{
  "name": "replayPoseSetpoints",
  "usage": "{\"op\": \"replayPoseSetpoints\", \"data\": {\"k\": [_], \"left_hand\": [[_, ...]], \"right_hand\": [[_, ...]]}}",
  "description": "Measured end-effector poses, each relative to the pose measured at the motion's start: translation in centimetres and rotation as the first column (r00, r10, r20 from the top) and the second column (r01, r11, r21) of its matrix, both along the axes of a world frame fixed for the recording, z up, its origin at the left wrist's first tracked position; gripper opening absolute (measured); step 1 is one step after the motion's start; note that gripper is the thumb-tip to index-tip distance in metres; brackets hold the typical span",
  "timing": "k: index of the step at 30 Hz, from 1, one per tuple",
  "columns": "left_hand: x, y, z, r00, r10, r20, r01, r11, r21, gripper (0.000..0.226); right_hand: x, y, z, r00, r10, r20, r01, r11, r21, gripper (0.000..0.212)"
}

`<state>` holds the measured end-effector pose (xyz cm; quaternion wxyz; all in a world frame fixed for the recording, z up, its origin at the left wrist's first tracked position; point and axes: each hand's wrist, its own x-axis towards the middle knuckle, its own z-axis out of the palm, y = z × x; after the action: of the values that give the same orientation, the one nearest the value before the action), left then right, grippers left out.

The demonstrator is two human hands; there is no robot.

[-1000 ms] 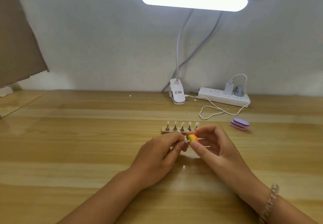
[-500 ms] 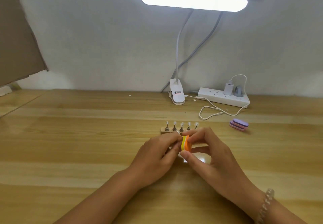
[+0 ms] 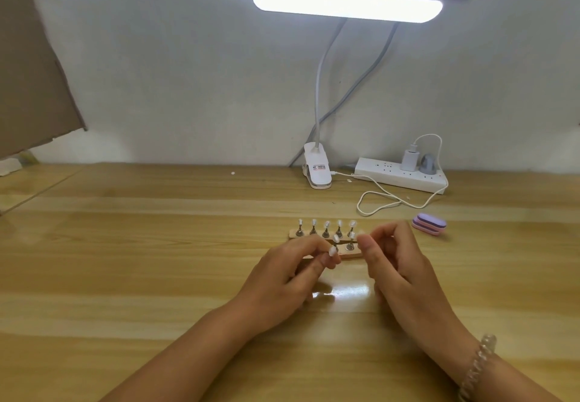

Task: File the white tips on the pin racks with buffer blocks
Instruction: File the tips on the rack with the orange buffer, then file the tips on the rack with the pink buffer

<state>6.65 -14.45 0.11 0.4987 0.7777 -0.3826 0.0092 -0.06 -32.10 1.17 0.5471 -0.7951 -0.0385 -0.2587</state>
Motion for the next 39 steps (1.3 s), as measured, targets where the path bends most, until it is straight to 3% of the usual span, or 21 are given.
{"op": "replayPoseSetpoints", "data": {"k": [4, 10, 15, 18, 21, 23, 25, 27, 29, 32, 34, 37, 39], "left_hand": [[-0.1, 0.0, -0.1, 1.0, -0.004, 0.018, 0.004, 1.0, 0.003, 0.014], [-0.2, -0.1, -0.2, 0.998, -0.027, 0.064, 0.02, 0.994, 0.105, 0.01], [-0.3, -0.1, -0.2, 0.994, -0.006, 0.108, -0.011, 0.988, 0.156, 0.01], [-0.3, 0.0, -0.2, 0.997, 0.02, 0.073, -0.028, 0.994, 0.106, 0.011], [-0.2, 0.1, 0.0, 0.998, 0.06, 0.014, -0.061, 0.997, 0.049, 0.014], [-0.1, 0.2, 0.1, 0.997, 0.076, -0.016, -0.076, 0.997, 0.023, 0.015], [-0.1, 0.2, 0.2, 0.996, 0.079, -0.039, -0.078, 0.997, 0.011, 0.016], [0.0, 0.2, 0.3, 0.995, 0.081, -0.061, -0.082, 0.997, -0.001, 0.016], [0.1, 0.2, 0.2, 0.993, 0.089, -0.084, -0.09, 0.996, -0.011, 0.017], [0.2, 0.2, 0.1, 0.992, 0.098, -0.085, -0.099, 0.995, -0.009, 0.015], [0.3, 0.2, 0.0, 0.992, 0.095, -0.077, -0.096, 0.995, 0.0, 0.015], [0.4, 0.1, -0.1, 0.995, 0.082, -0.064, -0.081, 0.996, 0.021, 0.015], [0.4, 0.2, -0.1, 0.995, 0.077, -0.062, -0.075, 0.997, 0.033, 0.016]], "right_hand": [[0.3, -0.3, -0.2, 0.995, 0.059, -0.079, -0.058, 0.998, 0.021, 0.02], [0.3, 0.0, -0.3, 0.988, 0.129, -0.082, -0.13, 0.991, -0.008, 0.027], [0.0, 0.4, -0.5, 0.99, 0.133, -0.053, -0.141, 0.97, -0.199, 0.033], [-0.1, 0.3, -0.6, 0.993, 0.114, -0.017, -0.114, 0.96, -0.257, 0.031], [0.1, -0.6, -0.3, 0.993, -0.051, 0.109, 0.089, 0.922, -0.377, 0.018], [0.4, -2.8, 0.3, 0.942, -0.279, 0.185, 0.334, 0.82, -0.465, 0.028], [0.4, -5.5, 0.7, 0.861, -0.48, 0.167, 0.491, 0.702, -0.515, 0.031], [0.5, -7.6, 0.3, 0.822, -0.566, 0.064, 0.471, 0.611, -0.637, 0.026], [1.1, -8.5, -0.5, 0.813, -0.578, -0.072, 0.352, 0.587, -0.729, 0.022], [1.8, -9.3, -0.3, 0.788, -0.611, -0.078, 0.444, 0.652, -0.615, 0.016], [2.3, -10.5, -0.3, 0.745, -0.665, -0.041, 0.509, 0.608, -0.609, 0.018], [2.6, -11.8, -0.7, 0.744, -0.647, -0.166, 0.4, 0.631, -0.665, 0.034], [2.7, -11.8, -1.1, 0.766, -0.621, -0.167, 0.404, 0.666, -0.628, 0.03]]}}
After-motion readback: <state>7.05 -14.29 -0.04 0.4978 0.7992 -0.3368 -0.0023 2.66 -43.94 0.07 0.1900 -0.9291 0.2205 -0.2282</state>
